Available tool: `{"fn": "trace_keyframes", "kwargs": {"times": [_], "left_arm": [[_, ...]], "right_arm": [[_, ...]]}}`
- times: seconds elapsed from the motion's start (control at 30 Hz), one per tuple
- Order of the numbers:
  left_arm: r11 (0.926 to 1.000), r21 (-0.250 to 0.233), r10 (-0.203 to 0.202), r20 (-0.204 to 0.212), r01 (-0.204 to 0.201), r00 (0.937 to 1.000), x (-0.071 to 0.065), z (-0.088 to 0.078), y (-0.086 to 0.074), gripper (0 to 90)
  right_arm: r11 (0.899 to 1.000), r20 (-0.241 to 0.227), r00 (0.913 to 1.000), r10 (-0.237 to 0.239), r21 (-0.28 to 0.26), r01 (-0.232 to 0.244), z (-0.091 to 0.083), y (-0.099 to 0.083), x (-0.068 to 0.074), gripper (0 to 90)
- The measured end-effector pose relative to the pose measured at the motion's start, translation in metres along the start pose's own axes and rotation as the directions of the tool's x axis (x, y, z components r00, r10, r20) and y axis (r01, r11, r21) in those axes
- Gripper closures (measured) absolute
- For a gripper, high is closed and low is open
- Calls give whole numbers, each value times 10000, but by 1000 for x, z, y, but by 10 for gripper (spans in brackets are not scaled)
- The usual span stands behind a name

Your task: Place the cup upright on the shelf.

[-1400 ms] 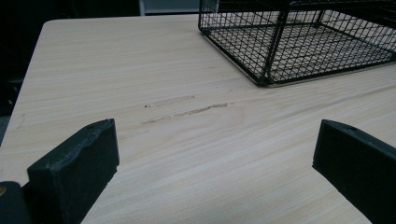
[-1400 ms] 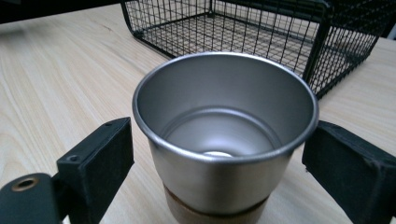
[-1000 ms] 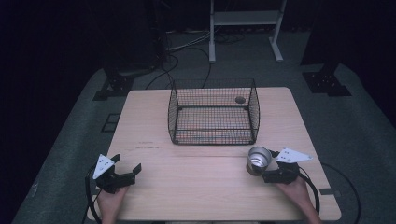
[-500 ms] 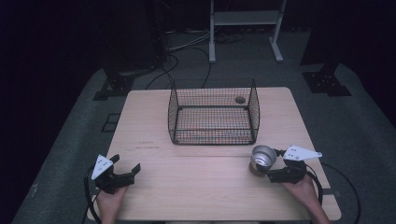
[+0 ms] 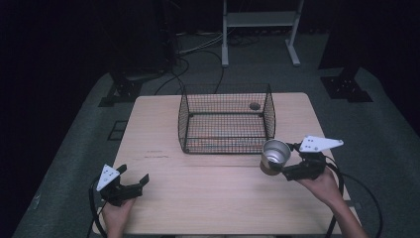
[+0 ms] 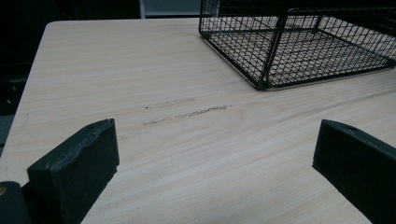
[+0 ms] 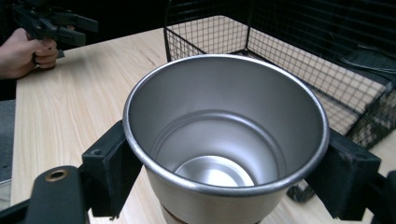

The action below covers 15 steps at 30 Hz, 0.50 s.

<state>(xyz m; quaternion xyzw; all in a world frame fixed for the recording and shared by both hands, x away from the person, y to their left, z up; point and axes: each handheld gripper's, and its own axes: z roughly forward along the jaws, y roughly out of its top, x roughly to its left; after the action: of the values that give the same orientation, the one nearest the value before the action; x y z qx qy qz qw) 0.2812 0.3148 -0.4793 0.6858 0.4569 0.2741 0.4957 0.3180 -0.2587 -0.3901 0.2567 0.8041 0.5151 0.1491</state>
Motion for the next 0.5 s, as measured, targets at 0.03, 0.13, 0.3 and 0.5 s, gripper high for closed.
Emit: {"fn": "trace_keyframes", "kwargs": {"times": [0.03, 0.13, 0.3, 0.5], "left_arm": [[10000, -14, -19, -29, 19, 10000, 1, 0, 0, 0], [10000, -15, -26, -37, 26, 10000, 1, -1, 0, 0], [10000, -34, -52, 10, 52, 10000, 1, 0, 0, 0], [9999, -144, -90, 23, 90, 10000, 1, 0, 0, 0]], "right_arm": [[9999, -105, 9999, -119, 25, 120, 3, 10, -1, 178], [9997, -154, 9996, -231, 28, 232, 5, 20, -2, 177], [9993, -490, 9981, -386, -38, 385, 12, 46, -6, 177], [9993, -750, 9965, -361, -156, 350, 17, 65, -13, 177]]}}
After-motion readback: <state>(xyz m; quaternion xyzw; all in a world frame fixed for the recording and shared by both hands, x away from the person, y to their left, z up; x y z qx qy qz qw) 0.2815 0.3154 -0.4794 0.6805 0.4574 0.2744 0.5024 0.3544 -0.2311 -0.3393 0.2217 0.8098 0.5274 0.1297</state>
